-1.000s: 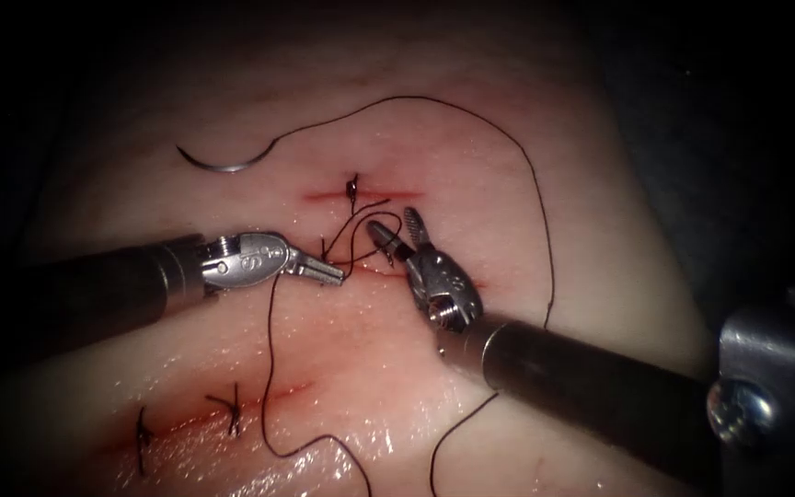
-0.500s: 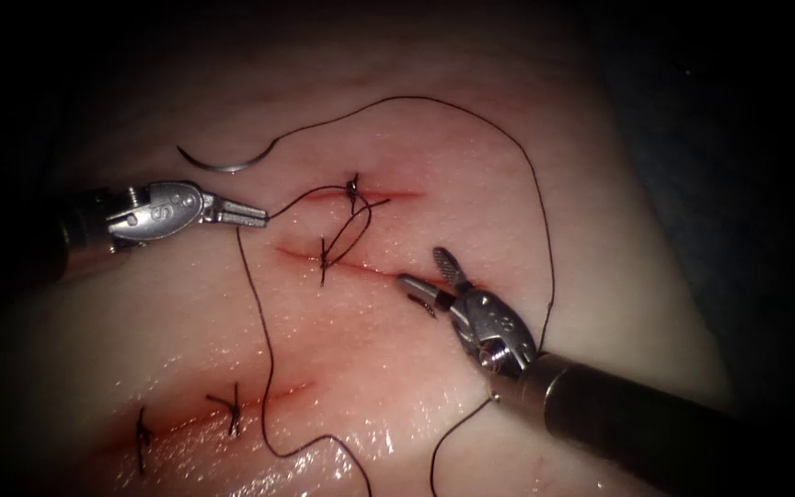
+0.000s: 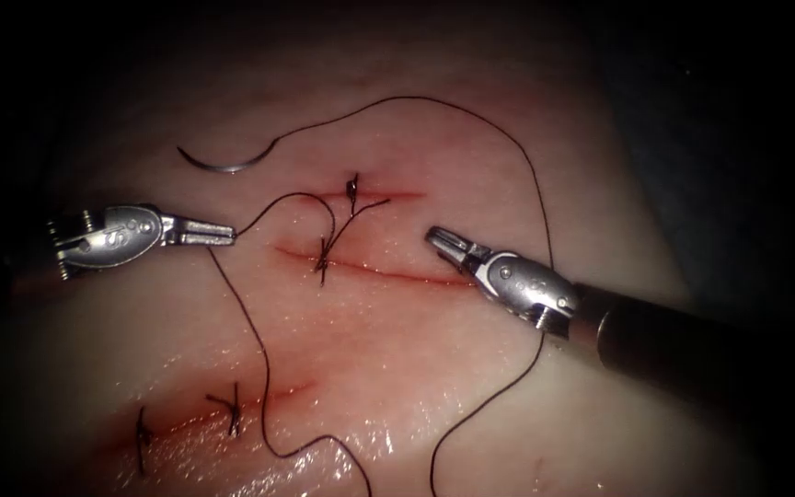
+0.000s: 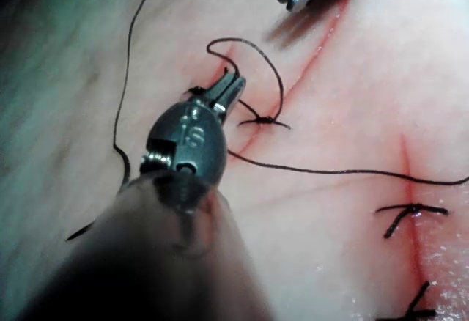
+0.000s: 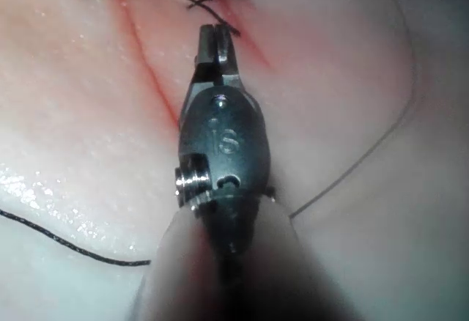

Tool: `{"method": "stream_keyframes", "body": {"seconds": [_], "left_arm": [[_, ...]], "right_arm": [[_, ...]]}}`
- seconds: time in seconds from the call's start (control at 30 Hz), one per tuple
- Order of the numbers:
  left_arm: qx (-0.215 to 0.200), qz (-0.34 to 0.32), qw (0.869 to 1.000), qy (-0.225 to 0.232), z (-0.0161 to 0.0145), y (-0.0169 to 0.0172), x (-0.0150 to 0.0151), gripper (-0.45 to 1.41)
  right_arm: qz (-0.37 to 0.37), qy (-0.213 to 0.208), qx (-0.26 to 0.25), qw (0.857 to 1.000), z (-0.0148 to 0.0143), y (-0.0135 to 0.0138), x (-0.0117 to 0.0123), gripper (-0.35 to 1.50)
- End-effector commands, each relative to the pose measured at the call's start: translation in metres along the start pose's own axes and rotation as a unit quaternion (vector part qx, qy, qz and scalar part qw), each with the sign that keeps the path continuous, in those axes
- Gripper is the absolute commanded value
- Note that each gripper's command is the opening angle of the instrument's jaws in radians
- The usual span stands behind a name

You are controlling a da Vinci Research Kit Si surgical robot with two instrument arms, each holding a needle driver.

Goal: Wound Closure

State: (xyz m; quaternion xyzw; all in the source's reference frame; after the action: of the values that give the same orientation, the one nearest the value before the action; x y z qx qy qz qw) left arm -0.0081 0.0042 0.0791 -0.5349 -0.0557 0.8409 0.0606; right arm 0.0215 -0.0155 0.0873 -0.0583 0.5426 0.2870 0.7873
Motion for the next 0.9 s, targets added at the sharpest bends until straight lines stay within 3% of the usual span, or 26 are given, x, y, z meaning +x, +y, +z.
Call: {"method": "stream_keyframes", "body": {"seconds": [0.03,0.07,0.27,0.4,0.63,0.77,0.8,0.87,0.9], "left_arm": [[0.001,0.002,1.0,-0.001,0.0006,-0.0003,-0.0002,-0.45],[0.002,0.003,1.0,-0.002,0.0004,0.0001,-0.0002,-0.45],[0.004,0.01,1.0,-0.004,-0.0003,0.0016,-0.0007,-0.45],[0.005,0.012,1.0,-0.002,0.0,0.0022,-0.001,-0.45],[0.001,0.018,1.0,-0.004,0.0003,0.0025,-0.0012,-0.45],[-0.003,0.017,1.0,-0.005,0.0004,0.0029,-0.0013,-0.45],[-0.004,0.016,1.0,-0.004,0.0006,0.0032,-0.0014,-0.45],[-0.01,0.016,1.0,-0.005,0.0006,0.0038,-0.0016,-0.45],[-0.01,0.016,1.0,-0.005,0.0006,0.0038,-0.0016,-0.45]], "right_arm": [[-0.003,-0.023,0.002,1.0,0.0026,0.0007,-0.0008,1.11],[-0.01,-0.035,0.006,0.999,0.0037,0.0012,-0.0013,1.31],[-0.103,-0.089,0.046,0.99,0.0079,0.0027,-0.0014,1.36],[-0.155,-0.104,0.075,0.98,0.0099,0.0027,-0.0013,1.26],[-0.252,-0.16,0.141,0.944,0.0126,0.002,-0.0011,0.91],[-0.274,-0.179,0.162,0.931,0.0136,0.0023,-0.0009,0.83],[-0.279,-0.19,0.172,0.926,0.0145,0.0029,-0.0009,0.76],[-0.274,-0.219,0.199,0.915,0.0148,0.0033,-0.0012,-0.35],[-0.274,-0.219,0.199,0.915,0.0148,0.0033,-0.0012,-0.35]]}}
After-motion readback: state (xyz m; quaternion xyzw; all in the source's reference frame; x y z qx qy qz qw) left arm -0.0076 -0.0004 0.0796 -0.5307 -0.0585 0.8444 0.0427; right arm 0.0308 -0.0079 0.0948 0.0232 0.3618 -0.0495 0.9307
